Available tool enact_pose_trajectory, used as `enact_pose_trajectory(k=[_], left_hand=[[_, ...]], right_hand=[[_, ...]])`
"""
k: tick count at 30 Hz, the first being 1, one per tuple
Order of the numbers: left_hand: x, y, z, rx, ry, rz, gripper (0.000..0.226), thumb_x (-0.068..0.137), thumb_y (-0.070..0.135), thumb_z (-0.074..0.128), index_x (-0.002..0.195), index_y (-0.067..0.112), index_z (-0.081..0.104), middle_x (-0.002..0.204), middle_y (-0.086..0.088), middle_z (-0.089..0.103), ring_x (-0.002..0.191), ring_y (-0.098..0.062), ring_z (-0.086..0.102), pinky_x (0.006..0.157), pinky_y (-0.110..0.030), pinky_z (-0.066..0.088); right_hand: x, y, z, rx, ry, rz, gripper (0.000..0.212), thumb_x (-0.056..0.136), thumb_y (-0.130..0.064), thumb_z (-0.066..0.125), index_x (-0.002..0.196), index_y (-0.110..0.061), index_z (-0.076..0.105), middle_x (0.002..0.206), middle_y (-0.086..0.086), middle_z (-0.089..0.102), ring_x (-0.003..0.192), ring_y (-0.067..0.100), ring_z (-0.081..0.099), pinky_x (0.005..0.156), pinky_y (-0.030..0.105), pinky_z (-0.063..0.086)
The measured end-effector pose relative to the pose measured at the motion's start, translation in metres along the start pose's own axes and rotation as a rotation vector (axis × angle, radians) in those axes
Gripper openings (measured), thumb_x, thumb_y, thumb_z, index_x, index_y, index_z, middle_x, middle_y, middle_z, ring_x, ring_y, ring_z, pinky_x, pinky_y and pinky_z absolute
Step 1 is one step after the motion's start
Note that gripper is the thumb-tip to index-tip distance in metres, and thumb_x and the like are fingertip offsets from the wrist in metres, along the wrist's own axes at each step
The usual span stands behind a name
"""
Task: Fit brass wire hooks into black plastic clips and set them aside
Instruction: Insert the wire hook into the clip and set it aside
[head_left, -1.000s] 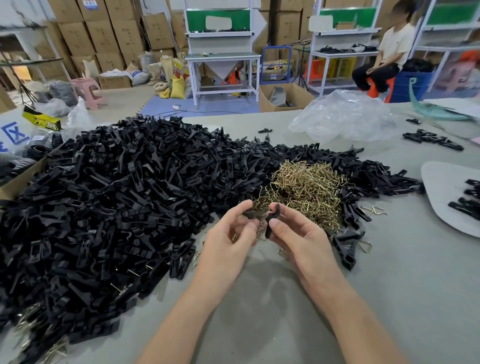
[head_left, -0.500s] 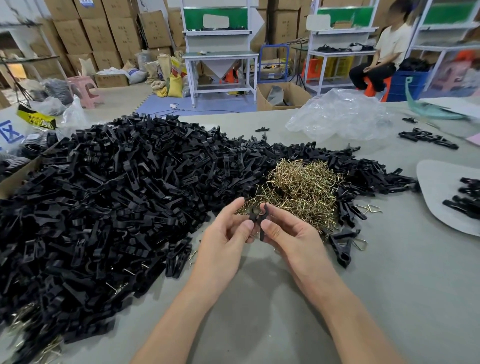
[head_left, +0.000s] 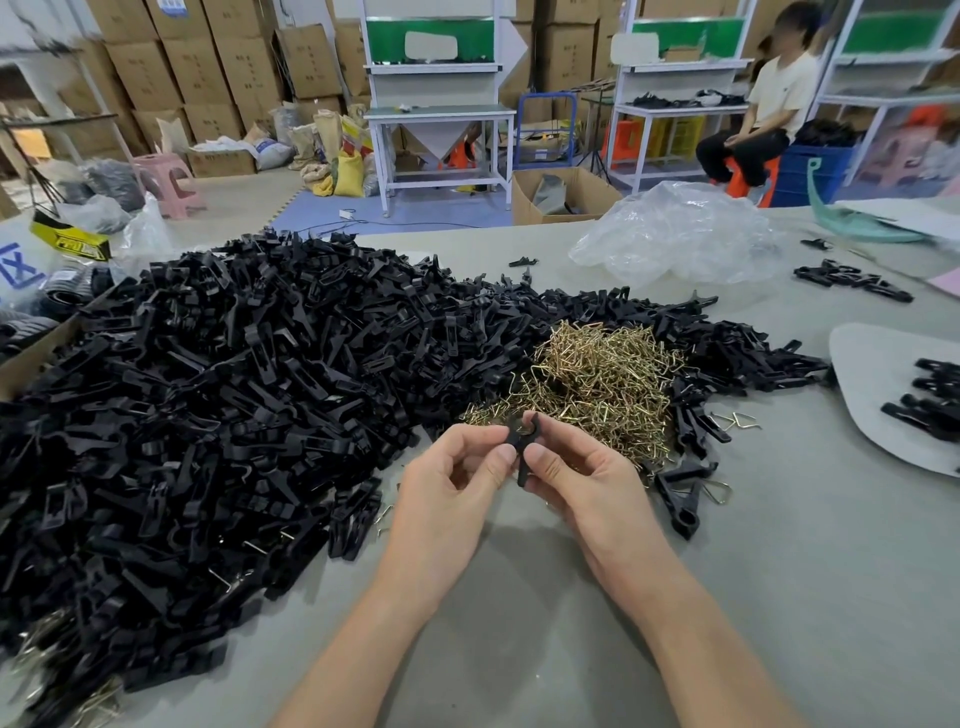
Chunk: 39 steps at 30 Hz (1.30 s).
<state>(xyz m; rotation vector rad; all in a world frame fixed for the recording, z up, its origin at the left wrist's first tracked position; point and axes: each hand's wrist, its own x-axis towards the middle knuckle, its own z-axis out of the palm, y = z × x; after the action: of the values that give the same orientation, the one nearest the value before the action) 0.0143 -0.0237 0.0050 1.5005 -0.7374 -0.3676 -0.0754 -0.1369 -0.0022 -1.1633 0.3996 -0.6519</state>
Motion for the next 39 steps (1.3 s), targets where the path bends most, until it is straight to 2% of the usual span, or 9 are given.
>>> enact_pose_trajectory(k=[7,12,16,21,25,30,35,39], left_hand=[[-0.0017,-0.0023,0.0032,0.017,0.028,0.029,0.015,0.094,0.016,0.068,0.1,0.03,0.069,0.086,0.007,0.075,0.084,-0.009,0.07,0.08,-0.023,0.055],[-0.0012,-0.0022,0.0019,0.033,0.024,0.046,0.015,0.095,0.018,0.067,0.101,0.031,0.07,0.088,0.008,0.075,0.086,-0.008,0.07,0.081,-0.021,0.054],[-0.0022,-0.0011,0.0012,0.047,0.031,0.071,0.014,0.095,0.017,0.066,0.101,0.03,0.069,0.087,0.011,0.074,0.083,-0.004,0.069,0.074,-0.011,0.049],[-0.003,-0.0007,0.003,0.06,0.035,0.076,0.014,0.095,0.019,0.066,0.101,0.032,0.07,0.086,0.011,0.073,0.08,-0.003,0.067,0.072,-0.012,0.049],[-0.0029,-0.0016,0.0028,0.056,0.035,0.071,0.015,0.095,0.019,0.066,0.101,0.032,0.07,0.086,0.01,0.073,0.08,-0.007,0.067,0.073,-0.017,0.052],[-0.0035,-0.0042,0.0028,0.131,0.031,0.095,0.016,0.097,0.021,0.063,0.104,0.034,0.068,0.086,0.011,0.072,0.084,-0.011,0.068,0.078,-0.025,0.054],[-0.0053,-0.0029,0.0033,0.192,0.013,0.122,0.019,0.1,0.018,0.059,0.107,0.033,0.068,0.095,0.022,0.072,0.091,0.002,0.067,0.074,-0.008,0.047],[-0.0054,-0.0001,0.0017,0.214,-0.002,0.13,0.022,0.1,0.018,0.058,0.105,0.037,0.068,0.092,0.024,0.071,0.088,0.002,0.066,0.071,-0.008,0.046]], right_hand=[[0.0012,-0.0002,0.0007,0.077,-0.003,0.02,0.033,0.074,-0.02,0.077,0.105,-0.028,0.08,0.11,0.007,0.077,0.101,0.017,0.072,0.081,0.024,0.057],[0.0006,-0.0013,0.0009,0.105,-0.011,0.024,0.032,0.073,-0.018,0.076,0.103,-0.028,0.081,0.11,0.007,0.077,0.102,0.019,0.072,0.081,0.024,0.058],[0.0006,-0.0018,0.0011,0.105,-0.009,0.015,0.033,0.073,-0.019,0.076,0.104,-0.027,0.08,0.111,0.008,0.076,0.104,0.022,0.072,0.084,0.026,0.058],[-0.0008,-0.0023,0.0002,0.063,-0.021,-0.001,0.034,0.074,-0.021,0.077,0.107,-0.03,0.079,0.112,0.005,0.076,0.104,0.019,0.072,0.082,0.024,0.057],[-0.0026,-0.003,0.0009,0.026,-0.027,-0.009,0.034,0.076,-0.022,0.077,0.108,-0.031,0.079,0.113,0.005,0.076,0.104,0.018,0.072,0.082,0.023,0.057],[-0.0052,-0.0055,0.0026,0.031,-0.034,-0.007,0.029,0.077,-0.018,0.075,0.102,-0.031,0.081,0.107,0.004,0.077,0.094,0.014,0.074,0.077,0.02,0.057],[-0.0038,-0.0056,0.0017,0.103,-0.096,0.038,0.027,0.077,-0.014,0.074,0.102,-0.021,0.082,0.106,0.009,0.077,0.092,0.018,0.075,0.077,0.022,0.058],[-0.002,-0.0019,-0.0028,0.106,-0.135,0.047,0.031,0.079,-0.02,0.075,0.11,-0.02,0.078,0.11,0.009,0.076,0.099,0.021,0.073,0.083,0.026,0.057]])
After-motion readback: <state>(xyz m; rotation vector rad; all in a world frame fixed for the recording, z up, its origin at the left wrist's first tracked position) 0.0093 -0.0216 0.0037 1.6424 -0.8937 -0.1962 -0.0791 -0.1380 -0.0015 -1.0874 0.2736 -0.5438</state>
